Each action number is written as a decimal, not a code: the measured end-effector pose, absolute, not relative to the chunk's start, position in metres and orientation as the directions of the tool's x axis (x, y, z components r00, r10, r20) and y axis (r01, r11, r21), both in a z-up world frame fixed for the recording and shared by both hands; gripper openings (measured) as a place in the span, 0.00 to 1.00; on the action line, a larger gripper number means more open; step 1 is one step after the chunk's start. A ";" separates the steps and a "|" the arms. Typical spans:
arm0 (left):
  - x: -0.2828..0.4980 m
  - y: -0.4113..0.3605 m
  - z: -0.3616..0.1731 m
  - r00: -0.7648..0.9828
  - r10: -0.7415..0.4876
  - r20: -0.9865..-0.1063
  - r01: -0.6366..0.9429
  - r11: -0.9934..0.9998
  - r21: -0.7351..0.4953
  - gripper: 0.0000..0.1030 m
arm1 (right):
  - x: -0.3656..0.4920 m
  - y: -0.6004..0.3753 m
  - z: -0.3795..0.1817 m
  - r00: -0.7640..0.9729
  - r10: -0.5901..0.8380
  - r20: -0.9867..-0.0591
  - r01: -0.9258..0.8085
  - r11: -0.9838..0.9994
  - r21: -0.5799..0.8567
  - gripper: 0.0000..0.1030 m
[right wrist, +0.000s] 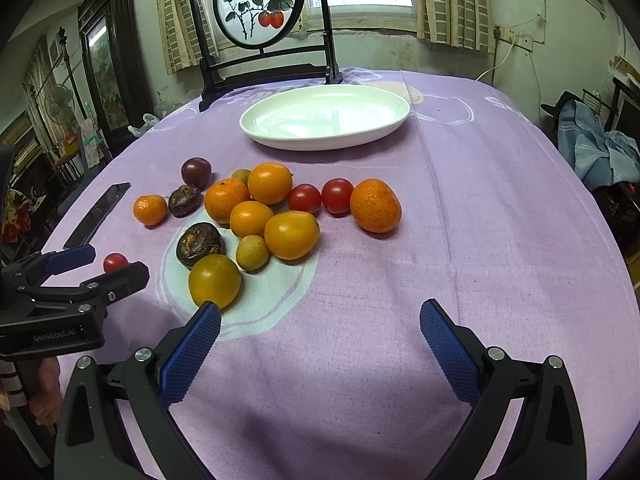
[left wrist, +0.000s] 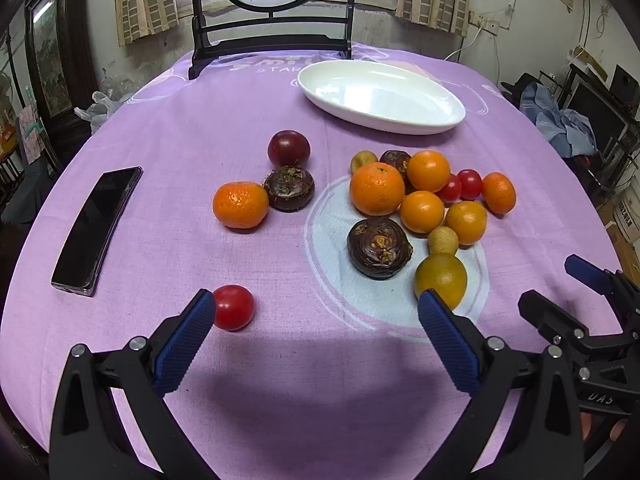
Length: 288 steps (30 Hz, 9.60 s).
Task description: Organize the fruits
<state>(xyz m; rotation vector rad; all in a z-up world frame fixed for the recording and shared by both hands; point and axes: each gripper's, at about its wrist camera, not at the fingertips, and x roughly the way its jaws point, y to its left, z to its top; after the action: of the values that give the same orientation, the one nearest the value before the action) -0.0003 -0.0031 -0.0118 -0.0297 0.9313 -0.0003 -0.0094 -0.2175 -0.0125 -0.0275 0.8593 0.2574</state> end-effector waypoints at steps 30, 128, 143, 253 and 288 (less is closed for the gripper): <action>-0.001 -0.001 -0.012 0.592 -0.012 -0.806 -0.020 0.999 -0.030 0.96 | -0.011 -0.213 -0.018 0.599 0.218 -0.770 -0.253 0.965 0.076 0.97; 0.036 0.032 -0.045 0.547 -0.061 -0.835 0.078 0.997 -0.022 0.42 | -0.003 -0.183 -0.031 0.461 0.352 -0.815 -0.442 0.887 0.133 0.37; 0.032 0.022 0.020 0.636 -0.135 -0.759 0.175 0.984 -0.028 0.25 | 0.013 -0.187 0.012 0.550 0.355 -0.756 -0.465 0.882 0.077 0.37; 0.066 0.034 0.025 0.635 -0.124 -0.763 0.121 0.991 -0.061 0.41 | 0.033 -0.215 0.023 0.626 0.336 -0.704 -0.375 0.921 0.106 0.40; 0.245 -0.018 0.021 0.632 0.009 -0.775 0.015 1.000 0.025 0.86 | 0.183 -0.200 0.005 0.625 0.221 -0.749 -0.300 0.953 0.031 0.50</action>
<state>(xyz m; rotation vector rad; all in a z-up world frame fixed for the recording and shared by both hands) 0.2453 -0.0181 0.0210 0.0296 0.8872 -0.0032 0.1834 -0.2000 0.0050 -0.1006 0.8445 0.2994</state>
